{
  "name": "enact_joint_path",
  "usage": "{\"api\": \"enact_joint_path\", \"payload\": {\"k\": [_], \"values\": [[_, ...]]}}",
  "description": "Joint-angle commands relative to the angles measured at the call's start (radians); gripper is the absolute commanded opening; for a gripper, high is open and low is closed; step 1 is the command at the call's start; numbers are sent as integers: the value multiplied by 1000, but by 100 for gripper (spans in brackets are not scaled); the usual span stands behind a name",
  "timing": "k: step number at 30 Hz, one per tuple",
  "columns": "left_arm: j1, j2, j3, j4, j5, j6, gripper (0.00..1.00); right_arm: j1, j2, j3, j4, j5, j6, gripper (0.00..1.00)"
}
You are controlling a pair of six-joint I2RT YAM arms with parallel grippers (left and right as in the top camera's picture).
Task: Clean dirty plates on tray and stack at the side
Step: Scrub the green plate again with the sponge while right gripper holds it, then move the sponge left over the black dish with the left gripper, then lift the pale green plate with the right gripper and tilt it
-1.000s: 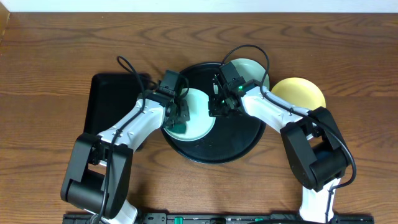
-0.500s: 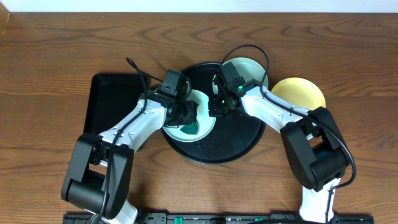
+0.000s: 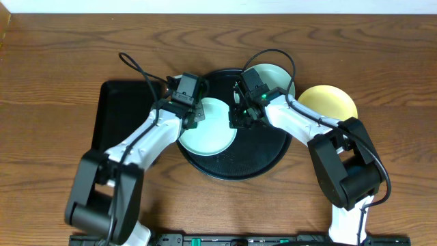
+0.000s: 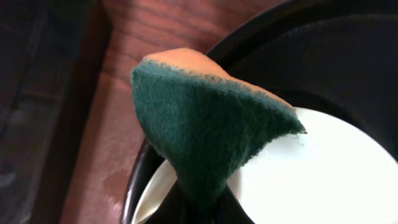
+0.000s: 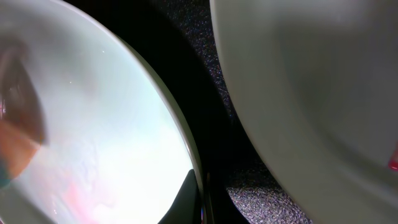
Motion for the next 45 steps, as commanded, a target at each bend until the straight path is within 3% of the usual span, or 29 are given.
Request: {"api": "enact_joint_path", "payload": {"k": [1,8,14,17,19,26,37,45], "values": [[8,-148,72,-51,-33,-8,7,2,37,-1,-7,24,-7,1],[124,-340,78,-280,79,7,7,2,37,-1,-5,24,-6,1],[311,-359,78,-452,149,40,7,6,41,-1,-1,24,-6,8],[381,-359,78,-466,216,68,7,12,58,-1,13,23,-6,9],[429,-359,78,-467,246,75,7,11,63,0,15,12,-7,2],[542,-359,78,-470,248,87,7,21,53,69,-52,-13,-100,1],[707,-301,78,-560,290,113,7,134,27,394,-319,276,-286,1],[777,-265,78,-566,322,121,7,200,27,531,-311,462,-361,1]]}}
